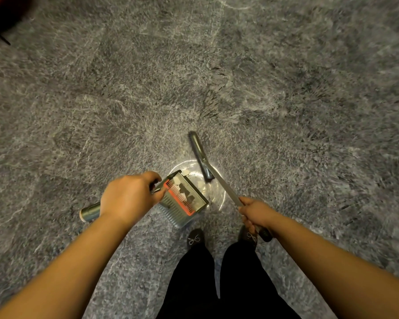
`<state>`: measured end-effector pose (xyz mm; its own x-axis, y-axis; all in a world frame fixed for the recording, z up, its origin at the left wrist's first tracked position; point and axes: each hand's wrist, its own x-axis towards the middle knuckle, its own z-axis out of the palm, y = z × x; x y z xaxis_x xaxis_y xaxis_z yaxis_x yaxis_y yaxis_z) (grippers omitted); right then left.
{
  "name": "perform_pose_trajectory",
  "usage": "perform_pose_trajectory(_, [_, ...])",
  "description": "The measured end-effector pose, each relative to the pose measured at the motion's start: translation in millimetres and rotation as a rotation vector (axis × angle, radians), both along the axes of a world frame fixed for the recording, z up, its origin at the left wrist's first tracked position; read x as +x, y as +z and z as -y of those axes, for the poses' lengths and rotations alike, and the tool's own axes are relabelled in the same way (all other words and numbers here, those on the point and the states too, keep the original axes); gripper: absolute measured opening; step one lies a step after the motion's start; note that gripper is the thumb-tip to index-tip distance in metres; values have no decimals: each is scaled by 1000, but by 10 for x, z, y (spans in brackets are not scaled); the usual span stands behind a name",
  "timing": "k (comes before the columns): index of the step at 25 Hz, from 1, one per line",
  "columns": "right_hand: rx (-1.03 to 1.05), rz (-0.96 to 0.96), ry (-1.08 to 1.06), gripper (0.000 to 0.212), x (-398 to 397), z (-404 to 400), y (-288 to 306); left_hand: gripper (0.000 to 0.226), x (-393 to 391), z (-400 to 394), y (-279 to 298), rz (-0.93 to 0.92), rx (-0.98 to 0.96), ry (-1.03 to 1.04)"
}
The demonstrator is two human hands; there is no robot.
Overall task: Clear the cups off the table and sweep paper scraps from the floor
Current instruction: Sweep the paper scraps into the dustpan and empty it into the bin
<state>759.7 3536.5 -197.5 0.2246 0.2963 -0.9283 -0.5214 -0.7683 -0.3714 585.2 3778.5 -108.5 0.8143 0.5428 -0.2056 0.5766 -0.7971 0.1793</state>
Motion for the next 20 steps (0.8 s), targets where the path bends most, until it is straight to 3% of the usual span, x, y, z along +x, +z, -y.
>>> perform_pose_trajectory(5, [20,-170,-80,41,-178,-53,-101,34,29,-18,-30,4,4,-6])
perform_pose_trajectory(10, [30,-72,38,50,-395,106,75,35,48,-47,-38,1,15,-7])
perform_pose_trajectory(15, [46,-110,-97,51,-345,96,173,33,5,-47,-28,14,15,-5])
perform_pose_trajectory(20, [26,-67,-70,43,-262,-102,9,28,-23,-13,-29,8,6,-4])
